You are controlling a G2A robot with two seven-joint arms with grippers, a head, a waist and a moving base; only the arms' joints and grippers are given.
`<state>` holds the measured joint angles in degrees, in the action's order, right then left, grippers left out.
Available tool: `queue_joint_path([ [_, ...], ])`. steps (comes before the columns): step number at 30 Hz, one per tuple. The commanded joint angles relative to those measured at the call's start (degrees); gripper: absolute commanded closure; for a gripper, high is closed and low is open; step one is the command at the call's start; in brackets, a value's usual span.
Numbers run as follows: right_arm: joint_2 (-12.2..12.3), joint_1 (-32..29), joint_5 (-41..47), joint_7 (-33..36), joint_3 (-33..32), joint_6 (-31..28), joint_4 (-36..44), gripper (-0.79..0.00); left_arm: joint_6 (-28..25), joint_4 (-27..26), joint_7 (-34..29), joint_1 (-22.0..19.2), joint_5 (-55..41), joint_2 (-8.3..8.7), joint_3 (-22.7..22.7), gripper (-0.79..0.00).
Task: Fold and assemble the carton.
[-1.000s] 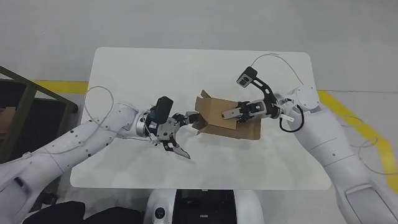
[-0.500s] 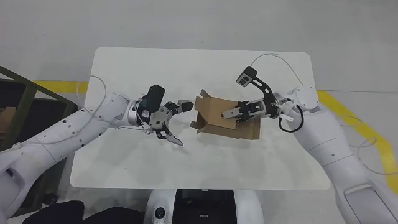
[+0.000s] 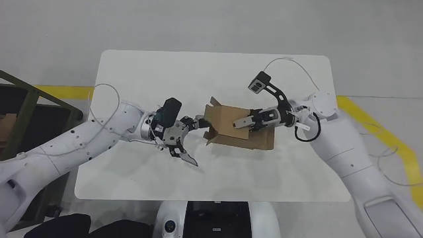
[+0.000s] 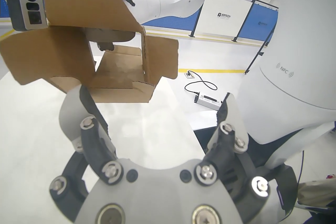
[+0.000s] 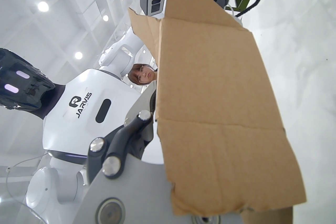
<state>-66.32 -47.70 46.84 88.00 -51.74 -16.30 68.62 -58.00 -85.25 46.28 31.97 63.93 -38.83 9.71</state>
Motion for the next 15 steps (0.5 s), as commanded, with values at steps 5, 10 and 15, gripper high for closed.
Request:
queue_joint_path([
  [5,-0.25,0.05,-0.42,0.00,0.58,0.00,0.36,0.000,0.00,0.04,0.00,-0.10,-0.92,-0.68,0.03,-0.785],
  [10,-0.43,0.18,-0.53,0.00,1.09,0.00,0.40,0.000,0.00,0.04,0.00,-0.29,-2.06,-1.18,0.03,-0.785],
  [15,-0.56,0.36,-0.61,0.00,1.45,0.00,0.31,0.000,0.00,0.10,0.00,-0.62,-3.38,-1.53,0.05,-0.785],
])
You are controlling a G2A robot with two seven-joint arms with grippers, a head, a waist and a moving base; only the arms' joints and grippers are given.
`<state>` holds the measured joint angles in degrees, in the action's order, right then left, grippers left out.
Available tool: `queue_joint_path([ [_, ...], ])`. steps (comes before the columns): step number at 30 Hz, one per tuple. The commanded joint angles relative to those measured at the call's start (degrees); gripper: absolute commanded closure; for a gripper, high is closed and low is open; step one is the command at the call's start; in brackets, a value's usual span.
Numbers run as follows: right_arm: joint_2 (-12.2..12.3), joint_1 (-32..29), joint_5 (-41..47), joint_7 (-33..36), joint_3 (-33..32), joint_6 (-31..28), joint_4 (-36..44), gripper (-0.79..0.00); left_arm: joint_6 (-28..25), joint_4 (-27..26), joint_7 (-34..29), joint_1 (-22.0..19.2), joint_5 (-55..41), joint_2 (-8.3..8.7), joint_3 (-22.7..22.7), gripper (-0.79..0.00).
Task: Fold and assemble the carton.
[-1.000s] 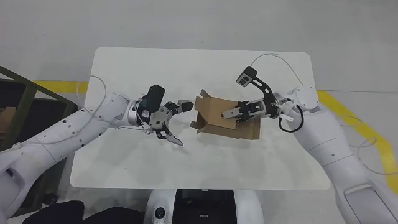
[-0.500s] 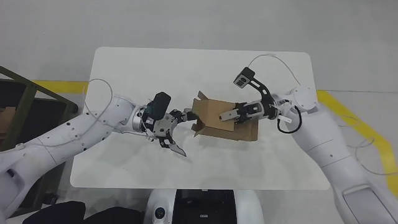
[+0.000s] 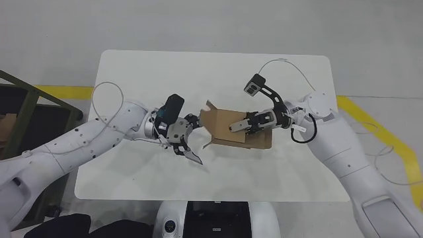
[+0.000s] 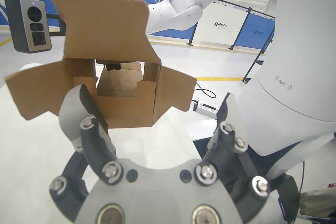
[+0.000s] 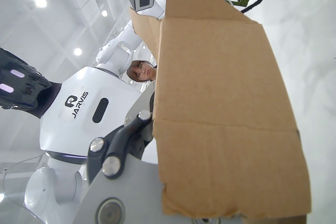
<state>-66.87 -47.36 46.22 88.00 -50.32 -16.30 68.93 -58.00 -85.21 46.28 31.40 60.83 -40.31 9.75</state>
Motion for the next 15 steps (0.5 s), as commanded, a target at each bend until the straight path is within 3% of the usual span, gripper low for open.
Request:
queue_joint_path([
  [1,-0.03,0.04,0.02,0.00,0.05,0.00,-0.02,0.000,0.00,0.08,0.00,-0.07,-0.53,-0.08,0.06,-0.785],
  [13,-0.14,-0.22,0.05,0.00,-0.18,0.00,0.13,0.000,0.00,0.48,0.00,0.29,-2.71,0.11,0.28,-0.782],
  [15,-0.14,-0.24,0.06,0.00,-0.20,0.00,0.21,0.000,0.00,1.81,0.01,-0.28,-3.85,0.24,0.35,-0.714],
])
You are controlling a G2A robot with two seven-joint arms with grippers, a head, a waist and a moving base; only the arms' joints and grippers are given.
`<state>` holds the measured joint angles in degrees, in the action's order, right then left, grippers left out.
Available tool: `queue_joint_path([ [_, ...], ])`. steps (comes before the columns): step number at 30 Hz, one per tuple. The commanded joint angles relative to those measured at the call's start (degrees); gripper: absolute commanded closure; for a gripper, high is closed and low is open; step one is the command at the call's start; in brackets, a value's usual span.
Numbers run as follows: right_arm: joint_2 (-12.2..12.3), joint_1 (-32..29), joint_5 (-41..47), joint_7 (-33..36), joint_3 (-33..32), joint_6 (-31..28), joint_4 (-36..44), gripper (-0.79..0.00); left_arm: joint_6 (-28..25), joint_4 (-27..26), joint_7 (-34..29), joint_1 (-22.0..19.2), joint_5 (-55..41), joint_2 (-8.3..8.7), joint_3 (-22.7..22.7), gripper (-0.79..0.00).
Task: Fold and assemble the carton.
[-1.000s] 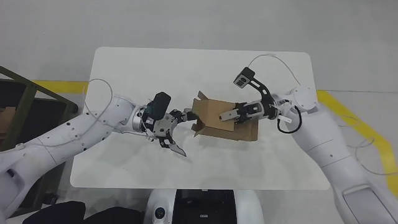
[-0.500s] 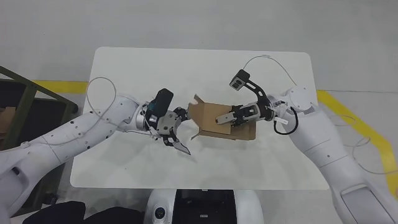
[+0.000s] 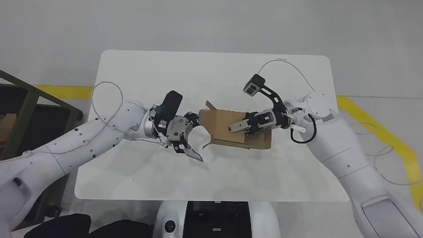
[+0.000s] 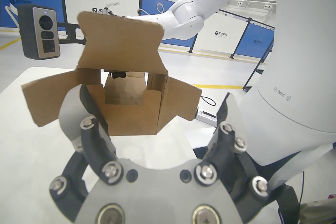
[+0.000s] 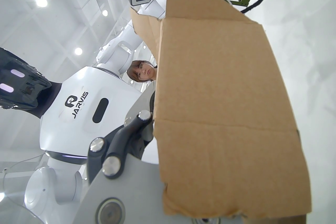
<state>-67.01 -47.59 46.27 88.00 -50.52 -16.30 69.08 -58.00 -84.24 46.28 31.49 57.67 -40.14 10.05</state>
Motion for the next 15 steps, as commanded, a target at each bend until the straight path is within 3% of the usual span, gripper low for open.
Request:
queue_joint_path([
  [1,-0.01,-0.04,0.04,0.00,-0.02,0.00,0.08,0.000,0.00,1.48,0.00,-0.73,-1.28,0.08,-0.01,-0.634],
  [6,-0.01,-0.06,0.05,0.00,0.09,0.00,0.19,0.000,0.00,4.38,0.01,-2.13,-3.10,-0.24,-0.31,-0.382],
  [11,0.00,-0.03,0.31,0.00,0.11,0.00,0.08,0.000,0.00,5.86,0.01,-2.37,-3.15,-1.22,-0.31,-0.379],
  [13,0.01,-0.01,0.45,0.00,-0.08,0.00,-0.12,0.000,0.00,6.28,0.01,-2.19,-3.06,-1.69,-0.31,-0.440],
  [14,0.02,-0.01,0.51,0.00,-0.23,0.00,-0.31,0.000,0.00,6.48,0.01,-2.16,-3.10,-1.94,-0.31,-0.533],
  [15,0.02,-0.01,0.60,0.00,-0.41,0.00,-0.46,0.000,0.00,6.69,0.01,-2.10,-3.17,-2.17,-0.31,-0.742],
])
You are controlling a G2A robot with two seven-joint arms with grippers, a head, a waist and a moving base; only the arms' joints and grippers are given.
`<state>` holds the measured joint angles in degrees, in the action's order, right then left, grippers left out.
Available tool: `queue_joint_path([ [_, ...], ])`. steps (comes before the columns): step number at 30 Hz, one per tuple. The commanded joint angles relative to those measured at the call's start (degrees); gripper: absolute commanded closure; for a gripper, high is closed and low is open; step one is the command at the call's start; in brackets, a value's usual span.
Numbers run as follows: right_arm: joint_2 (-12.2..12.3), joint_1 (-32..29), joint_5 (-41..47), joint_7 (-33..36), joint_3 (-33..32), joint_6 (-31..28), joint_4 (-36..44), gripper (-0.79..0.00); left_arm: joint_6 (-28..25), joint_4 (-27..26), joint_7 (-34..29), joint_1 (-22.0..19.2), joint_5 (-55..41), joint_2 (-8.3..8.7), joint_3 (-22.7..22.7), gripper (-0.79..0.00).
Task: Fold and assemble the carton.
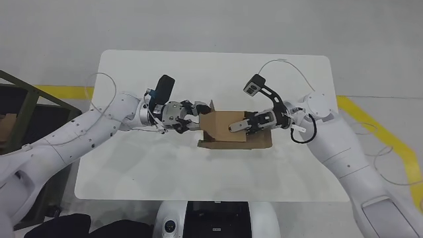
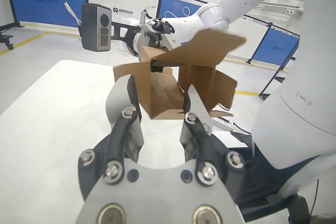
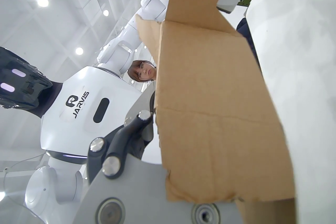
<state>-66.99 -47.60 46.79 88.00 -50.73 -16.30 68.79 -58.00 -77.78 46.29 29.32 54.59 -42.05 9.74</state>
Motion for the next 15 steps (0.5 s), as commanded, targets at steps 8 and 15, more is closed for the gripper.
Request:
queue_joint_path([
  [8,0.25,-0.31,0.06,-1.07,-2.94,-1.07,-2.00,0.000,0.00,2.85,0.01,1.05,-3.20,-0.77,0.93,-0.785],
  [15,0.53,-1.76,1.08,-2.91,-5.82,-2.90,-2.08,0.000,0.00,-0.65,0.01,6.36,-2.05,1.48,4.39,-0.785],
])
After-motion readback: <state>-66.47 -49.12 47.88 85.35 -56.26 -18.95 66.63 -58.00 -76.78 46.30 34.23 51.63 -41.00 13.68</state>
